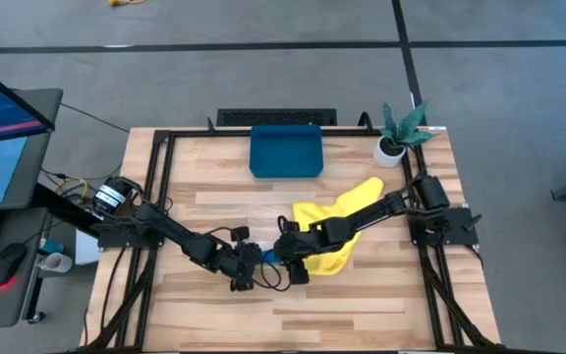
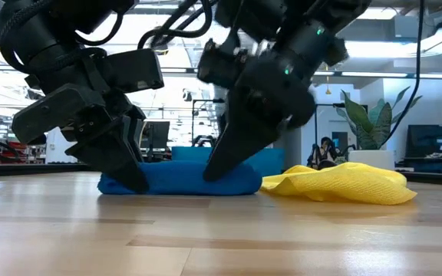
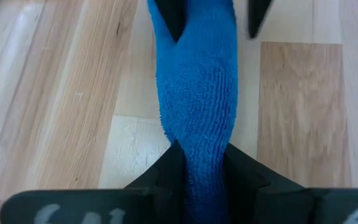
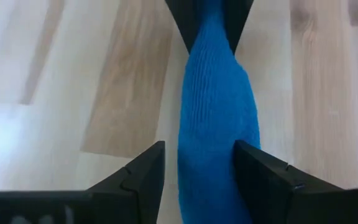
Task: Roll microfiber towels into tight, uniform cylinder then place into a basket
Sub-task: Put the rolled blue towel into the blue bin
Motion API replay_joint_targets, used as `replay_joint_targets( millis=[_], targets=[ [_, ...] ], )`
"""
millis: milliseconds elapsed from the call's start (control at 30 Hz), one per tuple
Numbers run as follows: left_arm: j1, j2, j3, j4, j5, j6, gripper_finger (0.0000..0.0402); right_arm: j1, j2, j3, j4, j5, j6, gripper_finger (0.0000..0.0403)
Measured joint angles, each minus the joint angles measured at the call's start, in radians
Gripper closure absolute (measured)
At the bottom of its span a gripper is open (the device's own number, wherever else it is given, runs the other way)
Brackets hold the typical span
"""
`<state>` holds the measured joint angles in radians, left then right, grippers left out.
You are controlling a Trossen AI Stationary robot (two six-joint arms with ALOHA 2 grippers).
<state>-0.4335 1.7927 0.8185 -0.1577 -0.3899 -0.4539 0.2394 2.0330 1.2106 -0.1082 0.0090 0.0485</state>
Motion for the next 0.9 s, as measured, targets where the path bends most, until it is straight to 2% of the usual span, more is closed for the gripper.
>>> replay_joint_targets(
  millis=[233,333,500,567,767,900],
  targets=[
    [0.001,-0.008,0.0,-0.001,0.023,-0.022,0.0339,0.0,0.025,0.002,-0.012,0.003,0.002,0.0218],
    [0.001,-0.021,-0.001,-0.007,0.028,-0.025,0.0338,0.0,0.026,0.003,-0.025,0.003,0.002,0.0257],
    [0.008,-0.049,-0.003,-0.01,0.047,-0.005,0.0338,0.0,0.016,0.003,-0.033,-0.004,0.004,0.0347],
    [0.016,-0.054,-0.003,-0.013,0.062,0.002,0.0338,-0.002,0.015,0.002,-0.033,-0.004,0.004,0.0367],
    [0.038,-0.059,-0.002,-0.016,0.1,0.052,0.0338,-0.014,0.01,0.0,-0.036,-0.009,-0.007,0.0367],
    [0.064,-0.09,-0.003,-0.04,0.106,0.097,0.0338,-0.031,0.008,0.0,-0.045,0.005,-0.022,0.035]
  ],
)
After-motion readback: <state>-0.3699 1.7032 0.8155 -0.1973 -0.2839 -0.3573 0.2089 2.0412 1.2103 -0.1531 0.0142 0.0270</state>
